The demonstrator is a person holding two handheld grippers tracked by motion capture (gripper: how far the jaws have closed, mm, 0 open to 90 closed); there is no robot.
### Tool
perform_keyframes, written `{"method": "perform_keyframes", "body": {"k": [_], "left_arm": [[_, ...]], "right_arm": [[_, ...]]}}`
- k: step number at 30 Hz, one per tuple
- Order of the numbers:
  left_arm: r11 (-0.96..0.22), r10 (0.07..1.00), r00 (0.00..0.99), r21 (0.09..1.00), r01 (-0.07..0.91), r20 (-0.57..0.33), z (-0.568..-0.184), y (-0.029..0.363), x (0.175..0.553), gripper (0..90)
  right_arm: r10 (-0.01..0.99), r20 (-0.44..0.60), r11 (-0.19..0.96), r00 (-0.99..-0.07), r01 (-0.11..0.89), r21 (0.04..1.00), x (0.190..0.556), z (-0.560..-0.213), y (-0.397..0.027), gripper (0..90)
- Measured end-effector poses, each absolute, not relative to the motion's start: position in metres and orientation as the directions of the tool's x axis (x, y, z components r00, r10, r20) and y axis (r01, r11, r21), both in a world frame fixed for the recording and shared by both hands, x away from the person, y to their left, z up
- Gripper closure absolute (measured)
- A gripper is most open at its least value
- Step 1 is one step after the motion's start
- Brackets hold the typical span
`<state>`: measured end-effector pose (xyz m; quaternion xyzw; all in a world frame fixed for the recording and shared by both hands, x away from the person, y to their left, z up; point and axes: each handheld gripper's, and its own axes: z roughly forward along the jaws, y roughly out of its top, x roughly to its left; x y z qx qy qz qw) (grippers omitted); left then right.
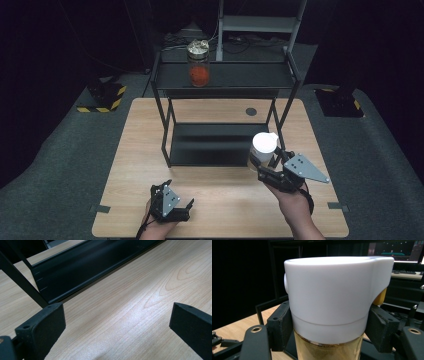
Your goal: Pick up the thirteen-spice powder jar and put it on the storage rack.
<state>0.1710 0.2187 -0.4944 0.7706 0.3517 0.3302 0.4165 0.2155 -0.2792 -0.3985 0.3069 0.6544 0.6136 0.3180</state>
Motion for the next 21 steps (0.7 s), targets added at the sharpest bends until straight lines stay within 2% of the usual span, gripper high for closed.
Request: {"method": "perform_keyframes", "body": {"k": [21], "left_arm": [[-0.398, 0.818, 0.536, 0.878, 0.267, 0.208, -0.495, 0.220, 0.171, 0.7]], "right_arm": [[0.805, -0.042, 0.031, -0.592, -0.029, 0.999, 0.231, -0.360, -0.277, 29.6]]}}
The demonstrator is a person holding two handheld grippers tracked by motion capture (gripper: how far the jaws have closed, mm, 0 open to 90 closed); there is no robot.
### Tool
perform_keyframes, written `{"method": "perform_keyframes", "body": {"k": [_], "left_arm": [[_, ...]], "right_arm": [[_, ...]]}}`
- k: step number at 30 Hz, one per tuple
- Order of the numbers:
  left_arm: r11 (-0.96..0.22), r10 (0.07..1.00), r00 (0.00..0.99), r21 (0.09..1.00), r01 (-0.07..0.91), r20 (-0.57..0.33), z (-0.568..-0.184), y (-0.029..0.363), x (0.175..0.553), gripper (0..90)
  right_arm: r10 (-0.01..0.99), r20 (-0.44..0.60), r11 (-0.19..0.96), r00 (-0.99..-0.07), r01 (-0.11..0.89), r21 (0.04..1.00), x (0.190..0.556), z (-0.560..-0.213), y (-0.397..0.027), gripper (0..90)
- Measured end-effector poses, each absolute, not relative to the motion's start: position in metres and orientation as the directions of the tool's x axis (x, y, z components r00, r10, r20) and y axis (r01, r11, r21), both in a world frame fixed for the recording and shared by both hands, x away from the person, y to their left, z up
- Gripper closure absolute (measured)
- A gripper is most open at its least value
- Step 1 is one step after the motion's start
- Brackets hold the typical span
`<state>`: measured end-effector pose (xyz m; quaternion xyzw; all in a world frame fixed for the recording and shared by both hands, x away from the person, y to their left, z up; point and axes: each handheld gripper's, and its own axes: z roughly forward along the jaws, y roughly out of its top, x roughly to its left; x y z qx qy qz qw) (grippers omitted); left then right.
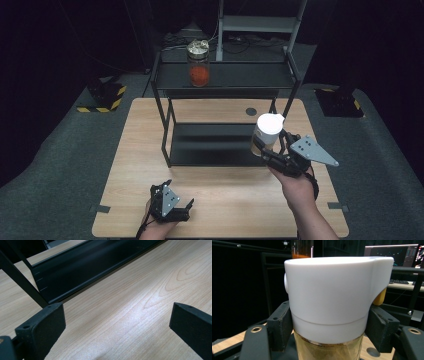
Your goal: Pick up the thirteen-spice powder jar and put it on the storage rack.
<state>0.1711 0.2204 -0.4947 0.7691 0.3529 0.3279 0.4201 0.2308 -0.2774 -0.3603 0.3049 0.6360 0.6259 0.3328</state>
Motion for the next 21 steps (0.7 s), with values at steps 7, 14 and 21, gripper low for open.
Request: {"method": "perform_keyframes", "body": {"k": [7, 14, 21], "left_arm": [[-0.394, 0.820, 0.535, 0.879, 0.267, 0.205, -0.495, 0.221, 0.171, 0.7], [-0.392, 0.821, 0.534, 0.881, 0.266, 0.204, -0.495, 0.221, 0.171, 0.7], [-0.387, 0.821, 0.535, 0.883, 0.265, 0.199, -0.496, 0.222, 0.171, 0.7]], "right_arm": [[0.811, -0.040, 0.016, -0.584, -0.047, 0.999, 0.235, -0.346, -0.278, 29.6], [0.815, -0.047, 0.009, -0.578, -0.069, 0.998, 0.238, -0.332, -0.277, 29.6], [0.820, -0.051, 0.003, -0.569, -0.085, 0.996, 0.245, -0.317, -0.274, 29.6]]}}
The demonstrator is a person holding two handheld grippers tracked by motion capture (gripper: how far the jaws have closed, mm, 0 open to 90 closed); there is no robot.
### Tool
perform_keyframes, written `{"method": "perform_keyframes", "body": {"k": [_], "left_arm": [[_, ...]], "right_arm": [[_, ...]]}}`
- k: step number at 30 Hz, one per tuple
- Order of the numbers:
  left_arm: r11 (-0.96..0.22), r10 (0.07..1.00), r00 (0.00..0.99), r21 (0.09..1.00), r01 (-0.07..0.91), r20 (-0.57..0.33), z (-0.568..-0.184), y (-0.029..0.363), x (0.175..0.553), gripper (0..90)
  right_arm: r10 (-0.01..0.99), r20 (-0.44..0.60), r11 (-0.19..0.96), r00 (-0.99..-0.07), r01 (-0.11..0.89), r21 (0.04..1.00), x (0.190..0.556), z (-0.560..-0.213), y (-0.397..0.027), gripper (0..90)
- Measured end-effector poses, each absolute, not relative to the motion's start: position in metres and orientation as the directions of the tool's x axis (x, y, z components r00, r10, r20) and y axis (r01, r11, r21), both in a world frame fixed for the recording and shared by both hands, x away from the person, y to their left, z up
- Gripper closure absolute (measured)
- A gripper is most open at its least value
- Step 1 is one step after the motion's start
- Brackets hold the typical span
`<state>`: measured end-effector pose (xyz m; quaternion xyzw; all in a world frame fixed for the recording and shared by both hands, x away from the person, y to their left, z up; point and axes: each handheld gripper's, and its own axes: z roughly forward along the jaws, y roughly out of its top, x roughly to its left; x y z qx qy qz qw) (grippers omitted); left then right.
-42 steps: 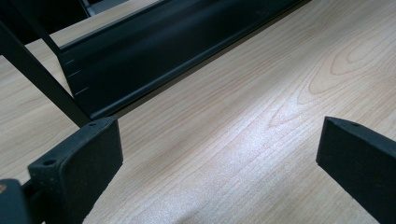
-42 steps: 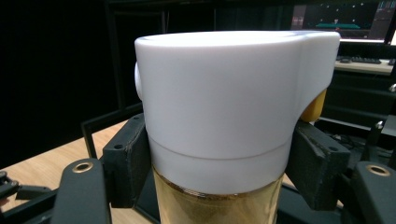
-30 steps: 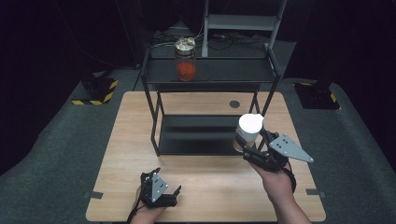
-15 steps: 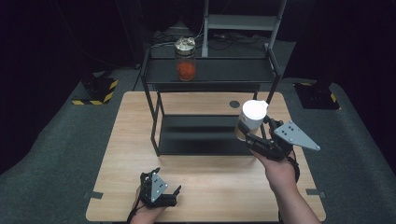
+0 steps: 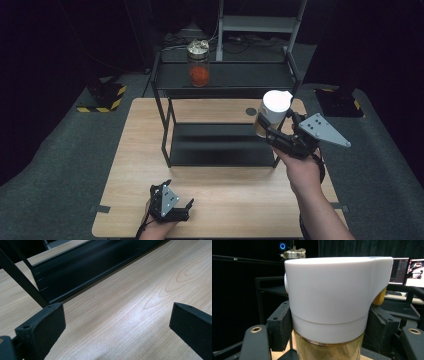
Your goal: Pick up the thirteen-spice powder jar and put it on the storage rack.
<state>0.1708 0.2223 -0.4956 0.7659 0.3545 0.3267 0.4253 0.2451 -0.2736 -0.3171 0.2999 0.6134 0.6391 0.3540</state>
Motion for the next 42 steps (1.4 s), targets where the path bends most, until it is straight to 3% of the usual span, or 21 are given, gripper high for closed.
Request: {"method": "perform_keyframes", "body": {"k": [19, 42], "left_arm": [[-0.373, 0.825, 0.533, 0.890, 0.263, 0.188, -0.497, 0.225, 0.170, 0.7], [-0.366, 0.824, 0.536, 0.895, 0.256, 0.183, -0.498, 0.226, 0.169, 0.7]], "right_arm": [[0.838, -0.072, 0.004, -0.540, -0.125, 0.992, 0.269, -0.277, -0.257, 29.6], [0.867, -0.046, -0.007, -0.496, -0.105, 0.994, 0.308, -0.260, -0.233, 29.5]]}}
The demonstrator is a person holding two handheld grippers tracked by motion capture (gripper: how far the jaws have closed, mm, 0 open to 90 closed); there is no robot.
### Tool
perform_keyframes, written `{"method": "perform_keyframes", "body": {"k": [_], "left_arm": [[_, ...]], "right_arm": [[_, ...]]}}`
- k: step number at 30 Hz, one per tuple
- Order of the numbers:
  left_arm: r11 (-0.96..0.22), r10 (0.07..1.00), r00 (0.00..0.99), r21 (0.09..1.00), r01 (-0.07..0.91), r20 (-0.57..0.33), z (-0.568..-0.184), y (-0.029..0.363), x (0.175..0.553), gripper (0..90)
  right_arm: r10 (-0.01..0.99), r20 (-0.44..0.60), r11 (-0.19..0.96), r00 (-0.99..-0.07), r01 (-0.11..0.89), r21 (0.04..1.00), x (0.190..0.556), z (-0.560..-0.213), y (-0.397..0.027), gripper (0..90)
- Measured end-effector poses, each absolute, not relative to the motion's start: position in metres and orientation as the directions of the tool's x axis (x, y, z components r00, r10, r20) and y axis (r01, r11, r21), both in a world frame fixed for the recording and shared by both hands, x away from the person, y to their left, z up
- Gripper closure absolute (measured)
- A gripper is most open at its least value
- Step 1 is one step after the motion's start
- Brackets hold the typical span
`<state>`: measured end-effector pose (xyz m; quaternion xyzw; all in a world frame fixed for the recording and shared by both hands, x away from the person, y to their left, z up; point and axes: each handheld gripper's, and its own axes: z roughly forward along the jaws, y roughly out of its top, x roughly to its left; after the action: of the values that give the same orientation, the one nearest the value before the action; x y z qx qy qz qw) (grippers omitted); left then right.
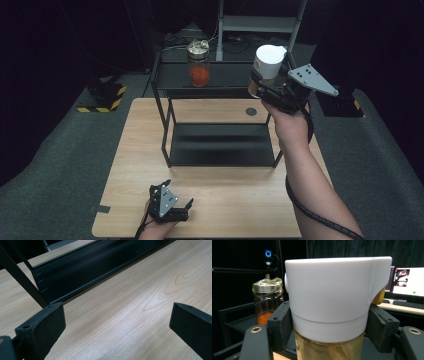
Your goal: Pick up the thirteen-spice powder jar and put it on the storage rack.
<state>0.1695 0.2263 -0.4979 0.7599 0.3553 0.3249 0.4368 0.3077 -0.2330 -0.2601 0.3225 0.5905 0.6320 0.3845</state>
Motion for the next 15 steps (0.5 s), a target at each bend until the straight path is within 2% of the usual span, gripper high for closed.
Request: {"method": "perform_keyframes", "body": {"k": [15], "left_arm": [[-0.357, 0.825, 0.537, 0.899, 0.254, 0.177, -0.499, 0.228, 0.169, 0.7]], "right_arm": [[0.880, -0.053, 0.008, -0.472, -0.098, 0.995, 0.329, -0.251, -0.218, 29.6]]}}
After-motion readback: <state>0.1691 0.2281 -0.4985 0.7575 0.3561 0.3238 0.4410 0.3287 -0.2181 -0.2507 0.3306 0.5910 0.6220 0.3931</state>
